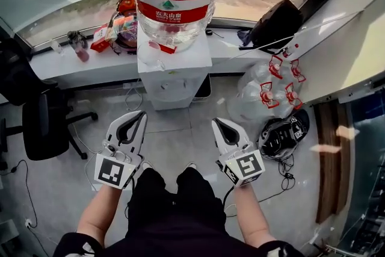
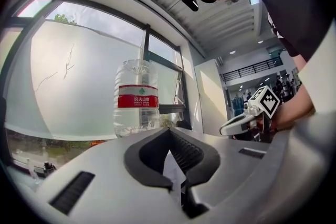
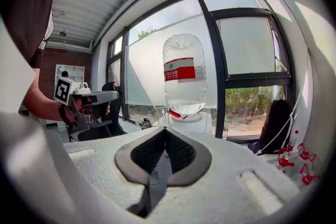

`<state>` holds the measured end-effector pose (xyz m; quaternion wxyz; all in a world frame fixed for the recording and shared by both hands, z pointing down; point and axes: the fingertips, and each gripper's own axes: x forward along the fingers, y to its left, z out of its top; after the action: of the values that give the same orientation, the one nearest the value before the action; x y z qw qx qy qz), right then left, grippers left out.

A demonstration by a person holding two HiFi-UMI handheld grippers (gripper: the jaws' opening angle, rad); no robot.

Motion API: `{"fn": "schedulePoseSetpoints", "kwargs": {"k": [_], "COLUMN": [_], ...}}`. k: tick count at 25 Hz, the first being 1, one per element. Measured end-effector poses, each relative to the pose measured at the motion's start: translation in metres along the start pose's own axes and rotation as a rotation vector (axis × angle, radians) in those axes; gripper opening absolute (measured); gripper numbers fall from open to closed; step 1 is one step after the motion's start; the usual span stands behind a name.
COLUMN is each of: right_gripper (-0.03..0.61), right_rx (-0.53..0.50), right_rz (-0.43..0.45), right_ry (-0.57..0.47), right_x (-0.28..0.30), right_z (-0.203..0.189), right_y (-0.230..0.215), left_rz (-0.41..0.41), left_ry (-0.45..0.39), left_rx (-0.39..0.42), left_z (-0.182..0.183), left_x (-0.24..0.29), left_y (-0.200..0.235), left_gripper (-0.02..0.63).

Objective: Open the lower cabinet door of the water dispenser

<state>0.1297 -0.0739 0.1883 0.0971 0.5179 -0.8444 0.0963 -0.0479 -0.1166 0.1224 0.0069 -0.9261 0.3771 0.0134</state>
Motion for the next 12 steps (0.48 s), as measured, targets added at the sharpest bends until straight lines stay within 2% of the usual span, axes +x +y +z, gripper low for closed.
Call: {"fn": "schedulePoseSetpoints", "kwargs": {"k": [5, 12], "right_gripper": [0.006, 0.005], "right_rx": [0.002, -0.023], "right_rz": [-0.012, 0.009], "right_ry": [-0.03, -0.054], "right_x": [0.035, 0.077], "right_z": [-0.042, -0.103], "right_y": [-0.014, -0.035], "left_rz": [-0.025, -0.009], "left_ry": [0.013, 0.01], "left_rx": [0.038, 0.058], "left_z": [-0.05, -0.115], "left_x": [0.006, 0.023], "left_y": [0.008, 0.008], "left_gripper": [0.006, 0.006]}}
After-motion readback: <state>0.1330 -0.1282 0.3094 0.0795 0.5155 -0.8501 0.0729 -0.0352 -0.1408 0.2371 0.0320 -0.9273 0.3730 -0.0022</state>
